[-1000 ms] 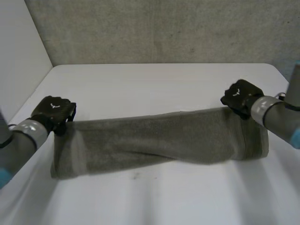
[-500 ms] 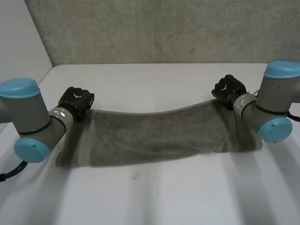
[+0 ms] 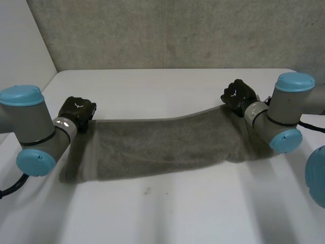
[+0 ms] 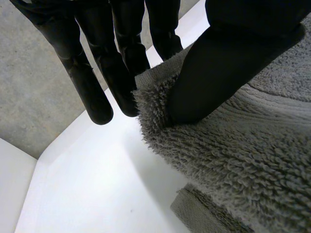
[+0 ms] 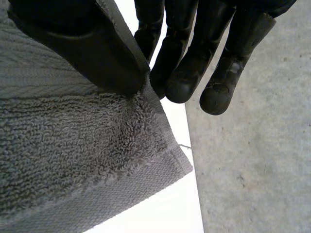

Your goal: Fold the towel.

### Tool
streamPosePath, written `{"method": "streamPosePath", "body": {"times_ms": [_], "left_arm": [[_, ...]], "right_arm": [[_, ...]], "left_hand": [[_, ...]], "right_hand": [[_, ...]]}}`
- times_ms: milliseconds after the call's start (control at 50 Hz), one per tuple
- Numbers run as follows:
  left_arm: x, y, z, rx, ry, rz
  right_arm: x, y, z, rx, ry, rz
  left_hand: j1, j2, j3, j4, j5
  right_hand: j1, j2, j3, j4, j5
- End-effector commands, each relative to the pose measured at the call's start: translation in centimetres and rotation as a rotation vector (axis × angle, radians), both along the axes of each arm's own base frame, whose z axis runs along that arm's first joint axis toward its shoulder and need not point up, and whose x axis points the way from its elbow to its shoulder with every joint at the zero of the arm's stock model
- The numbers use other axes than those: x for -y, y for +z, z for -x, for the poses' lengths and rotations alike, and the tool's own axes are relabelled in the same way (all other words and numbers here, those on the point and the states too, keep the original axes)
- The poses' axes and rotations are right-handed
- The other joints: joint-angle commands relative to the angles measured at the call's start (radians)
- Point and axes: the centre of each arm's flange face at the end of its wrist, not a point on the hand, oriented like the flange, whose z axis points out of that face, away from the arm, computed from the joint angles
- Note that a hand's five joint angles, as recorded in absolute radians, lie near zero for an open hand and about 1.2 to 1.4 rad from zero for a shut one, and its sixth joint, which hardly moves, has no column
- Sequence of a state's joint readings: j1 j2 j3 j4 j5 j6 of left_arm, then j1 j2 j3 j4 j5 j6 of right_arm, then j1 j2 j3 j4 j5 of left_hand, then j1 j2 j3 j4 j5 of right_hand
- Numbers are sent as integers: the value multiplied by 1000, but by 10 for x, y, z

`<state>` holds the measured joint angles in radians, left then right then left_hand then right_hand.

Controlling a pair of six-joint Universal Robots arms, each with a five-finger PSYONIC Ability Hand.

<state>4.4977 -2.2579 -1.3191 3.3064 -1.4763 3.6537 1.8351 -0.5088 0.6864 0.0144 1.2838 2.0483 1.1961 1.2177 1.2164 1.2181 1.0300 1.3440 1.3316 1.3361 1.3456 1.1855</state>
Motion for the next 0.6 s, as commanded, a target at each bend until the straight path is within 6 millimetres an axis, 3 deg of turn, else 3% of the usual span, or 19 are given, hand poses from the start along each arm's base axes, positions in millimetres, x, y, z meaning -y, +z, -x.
{"method": "streamPosePath", "body": {"times_ms": [20, 40, 60, 80, 100, 180, 220, 240, 280, 340, 380, 480, 600], "left_arm": [[-1, -3, 0, 1, -2, -8], [-1, -3, 0, 2, -6, -8], [-1, -2, 0, 1, -1, -5], [-1, -2, 0, 1, -1, -5], [0, 1, 0, 0, 1, 2], [1, 13, 1, -7, -2, 34], [0, 29, 1, -18, -2, 70], [0, 29, 1, -18, -2, 70], [-3, 45, 1, -31, -2, 103], [-6, 53, 1, -38, -3, 118], [-17, 66, 3, -45, -13, 137], [-39, 79, 3, -52, -30, 148], [-70, 71, 4, -68, -56, 92]], "right_arm": [[-1, -7, -12, 0, 13, 9], [-1, -7, -11, 0, 4, 8], [-1, -6, -11, -1, -5, 11], [-1, -6, -11, -1, -5, 11], [0, -2, -10, 4, -19, 18], [2, 11, -8, 23, -48, 35], [2, 39, -5, 87, -70, 55], [2, 39, -5, 87, -70, 55], [-1, 72, 1, 196, -90, 53], [-5, 88, 4, 260, -97, 41], [-12, 115, 16, 368, -119, 8], [-28, 128, 41, 425, -162, -85], [-55, 111, 65, 388, -218, -267]], "left_hand": [[200, 179, 180, 178, 192], [-169, -190, -189, -191, -177], [-730, -752, -751, -752, -739], [-736, -758, -756, -758, -744], [-1022, -1043, -1042, -1044, -1030], [-1021, -1042, -1041, -1043, -1029], [-1021, -1042, -1041, -1043, -1029], [-1021, -1042, -1041, -1043, -1029], [-1021, -1042, -1041, -1043, -1029], [-1018, -1039, -1038, -1040, -1026], [-1018, -1039, -1038, -1040, -1026], [-1018, -1039, -1038, -1040, -1026], [-1018, -1039, -1038, -1040, -1026]], "right_hand": [[-240, -228, -232, -242, -256], [-961, -949, -953, -963, -977], [-1169, -1157, -1162, -1171, -1186], [-1169, -1157, -1162, -1171, -1186], [-1169, -1157, -1162, -1171, -1186], [-1169, -1157, -1162, -1171, -1186], [-1169, -1157, -1162, -1171, -1186], [-1169, -1157, -1162, -1171, -1186], [-1169, -1157, -1162, -1171, -1186], [-1169, -1157, -1162, -1171, -1186], [-1169, -1157, -1162, -1171, -1186], [-1169, -1157, -1162, -1171, -1186], [-1169, -1157, -1162, -1171, -1186]]}}
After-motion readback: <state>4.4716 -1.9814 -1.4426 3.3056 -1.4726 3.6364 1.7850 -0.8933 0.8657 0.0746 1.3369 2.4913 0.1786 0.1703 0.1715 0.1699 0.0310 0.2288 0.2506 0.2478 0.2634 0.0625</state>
